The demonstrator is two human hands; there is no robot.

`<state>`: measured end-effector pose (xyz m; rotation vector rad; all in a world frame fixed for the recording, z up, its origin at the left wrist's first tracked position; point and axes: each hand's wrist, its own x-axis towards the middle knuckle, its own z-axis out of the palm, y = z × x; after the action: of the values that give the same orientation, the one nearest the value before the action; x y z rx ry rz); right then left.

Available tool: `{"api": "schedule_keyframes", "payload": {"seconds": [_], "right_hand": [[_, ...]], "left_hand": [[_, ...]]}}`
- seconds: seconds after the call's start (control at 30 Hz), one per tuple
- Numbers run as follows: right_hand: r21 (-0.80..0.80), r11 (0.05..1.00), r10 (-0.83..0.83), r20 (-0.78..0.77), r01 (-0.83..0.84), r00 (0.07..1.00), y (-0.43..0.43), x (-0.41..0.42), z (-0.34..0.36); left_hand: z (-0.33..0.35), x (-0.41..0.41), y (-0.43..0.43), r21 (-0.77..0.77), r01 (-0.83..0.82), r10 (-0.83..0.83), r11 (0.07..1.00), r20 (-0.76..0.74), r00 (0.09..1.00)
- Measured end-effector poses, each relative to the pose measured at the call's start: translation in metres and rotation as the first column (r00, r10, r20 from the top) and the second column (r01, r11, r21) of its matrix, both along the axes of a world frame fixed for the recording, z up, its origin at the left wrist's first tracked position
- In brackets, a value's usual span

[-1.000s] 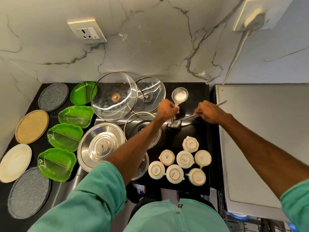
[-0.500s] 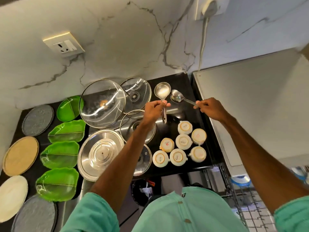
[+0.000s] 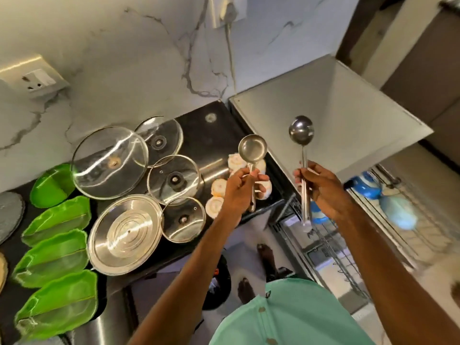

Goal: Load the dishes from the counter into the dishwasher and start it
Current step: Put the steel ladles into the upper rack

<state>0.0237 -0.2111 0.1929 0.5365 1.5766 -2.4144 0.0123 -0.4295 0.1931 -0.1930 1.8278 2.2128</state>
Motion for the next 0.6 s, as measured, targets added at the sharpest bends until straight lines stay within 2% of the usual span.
{"api": "schedule_keyframes", "payload": {"seconds": [0.17,0.37,0.5,0.6], "right_hand": [[-0.097,0.984,-0.142,0.059,0.147,0.988,0.059,0.060,-0.018],[0.070,0.915,-0.404,0.171,0.398,0.899,0.128,0.121,-0.053],[0.169,0.899,-0.436,0.274,0.404,0.857,0.182,0.147,-0.092],[0.236,0.912,-0.400,0.342,0.334,0.850,0.226,0.154,-0.128]], "left_hand": [[-0.016,0.032,0.065,-0.075,0.162,-0.162,0.984,0.004,0.987],[-0.044,0.066,0.126,-0.163,0.400,-0.384,0.902,0.119,0.916],[-0.069,0.078,0.179,-0.188,0.479,-0.443,0.857,0.203,0.873],[-0.096,0.083,0.222,-0.218,0.471,-0.409,0.855,0.275,0.870]]}}
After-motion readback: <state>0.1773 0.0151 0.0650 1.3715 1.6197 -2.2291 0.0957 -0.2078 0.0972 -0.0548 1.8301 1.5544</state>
